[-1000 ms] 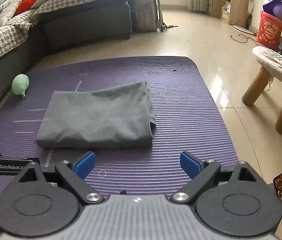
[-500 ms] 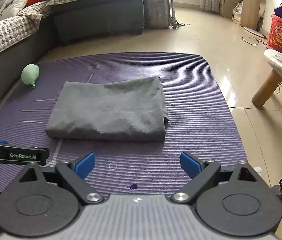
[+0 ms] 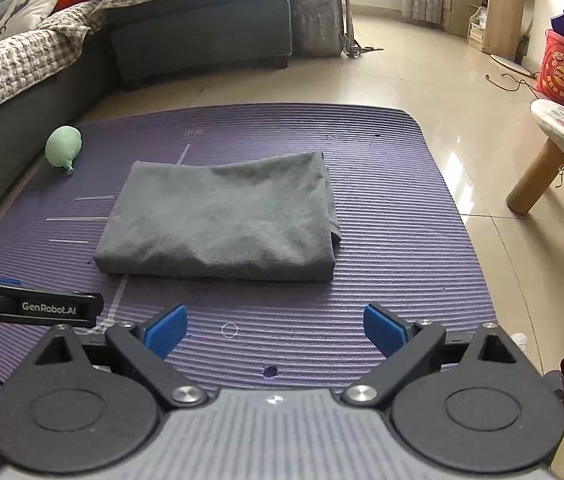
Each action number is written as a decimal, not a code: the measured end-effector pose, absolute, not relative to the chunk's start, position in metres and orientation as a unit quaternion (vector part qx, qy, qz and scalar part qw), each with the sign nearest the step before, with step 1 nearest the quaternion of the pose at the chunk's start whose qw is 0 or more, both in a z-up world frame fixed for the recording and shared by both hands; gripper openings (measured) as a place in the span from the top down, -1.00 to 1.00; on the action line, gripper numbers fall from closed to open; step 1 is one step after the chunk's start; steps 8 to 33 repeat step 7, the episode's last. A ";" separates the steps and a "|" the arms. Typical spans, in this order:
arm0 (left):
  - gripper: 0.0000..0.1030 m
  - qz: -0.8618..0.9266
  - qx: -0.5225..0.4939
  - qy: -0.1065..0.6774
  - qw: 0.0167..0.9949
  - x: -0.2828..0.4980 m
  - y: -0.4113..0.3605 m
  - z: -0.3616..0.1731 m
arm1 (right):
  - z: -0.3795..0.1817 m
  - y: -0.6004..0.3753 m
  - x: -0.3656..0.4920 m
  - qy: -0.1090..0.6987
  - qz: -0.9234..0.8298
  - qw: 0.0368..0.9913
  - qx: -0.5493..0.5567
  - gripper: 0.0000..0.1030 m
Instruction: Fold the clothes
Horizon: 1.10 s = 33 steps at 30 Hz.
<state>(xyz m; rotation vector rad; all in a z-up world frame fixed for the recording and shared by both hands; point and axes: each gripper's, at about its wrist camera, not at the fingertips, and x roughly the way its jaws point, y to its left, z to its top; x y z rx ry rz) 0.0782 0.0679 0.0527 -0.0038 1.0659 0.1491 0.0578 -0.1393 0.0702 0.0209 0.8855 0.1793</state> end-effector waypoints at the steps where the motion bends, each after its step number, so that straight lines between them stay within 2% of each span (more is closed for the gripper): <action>1: -0.99 0.070 -0.004 0.509 0.858 0.079 0.069 0.052 | 0.070 -0.139 0.058 0.428 0.087 0.899 0.010 -0.86; 33: -0.99 0.067 -0.003 0.511 0.857 0.079 0.068 0.050 | 0.064 -0.139 0.059 0.434 0.091 0.896 0.009 -0.86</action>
